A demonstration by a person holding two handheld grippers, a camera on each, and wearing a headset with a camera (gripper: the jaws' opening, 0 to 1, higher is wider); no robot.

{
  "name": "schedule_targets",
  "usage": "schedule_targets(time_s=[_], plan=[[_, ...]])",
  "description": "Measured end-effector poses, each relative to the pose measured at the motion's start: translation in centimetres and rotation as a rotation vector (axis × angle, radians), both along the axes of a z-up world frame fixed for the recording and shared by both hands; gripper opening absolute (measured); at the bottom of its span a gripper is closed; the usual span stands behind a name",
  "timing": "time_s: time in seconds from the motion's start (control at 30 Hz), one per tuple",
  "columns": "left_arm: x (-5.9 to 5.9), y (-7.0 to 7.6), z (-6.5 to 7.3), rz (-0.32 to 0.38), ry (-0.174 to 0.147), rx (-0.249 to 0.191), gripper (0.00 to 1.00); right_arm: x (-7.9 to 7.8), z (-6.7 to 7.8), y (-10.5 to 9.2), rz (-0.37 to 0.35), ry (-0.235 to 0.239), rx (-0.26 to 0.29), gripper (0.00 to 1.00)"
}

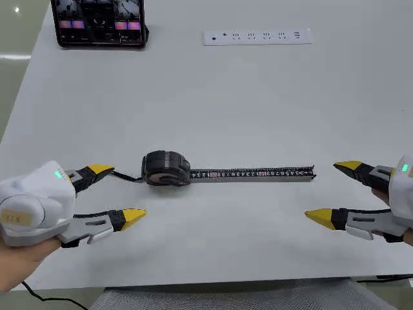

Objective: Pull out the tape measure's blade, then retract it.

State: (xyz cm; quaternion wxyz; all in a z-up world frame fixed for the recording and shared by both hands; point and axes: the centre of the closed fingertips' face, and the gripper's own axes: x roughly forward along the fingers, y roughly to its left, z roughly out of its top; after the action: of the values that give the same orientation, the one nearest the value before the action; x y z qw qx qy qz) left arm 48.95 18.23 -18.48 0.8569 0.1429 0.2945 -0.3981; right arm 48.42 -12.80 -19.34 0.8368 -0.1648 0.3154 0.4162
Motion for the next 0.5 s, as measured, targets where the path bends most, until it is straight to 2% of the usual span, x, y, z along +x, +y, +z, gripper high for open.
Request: schedule_targets(time_s=[0.17, 0.5], plan=[[-0.2, -0.1, 0.3, 0.024, -0.013, -0.013, 0.61, -0.3, 0.0, -0.2, -0.020, -0.008, 0.006, 0.69], [-1.5, -0.6, -0.2, 0.052, -0.008, -0.026, 0.66, -1.1, -0.2, -0.2, -0.046, -0.019, 0.010, 0.73]])
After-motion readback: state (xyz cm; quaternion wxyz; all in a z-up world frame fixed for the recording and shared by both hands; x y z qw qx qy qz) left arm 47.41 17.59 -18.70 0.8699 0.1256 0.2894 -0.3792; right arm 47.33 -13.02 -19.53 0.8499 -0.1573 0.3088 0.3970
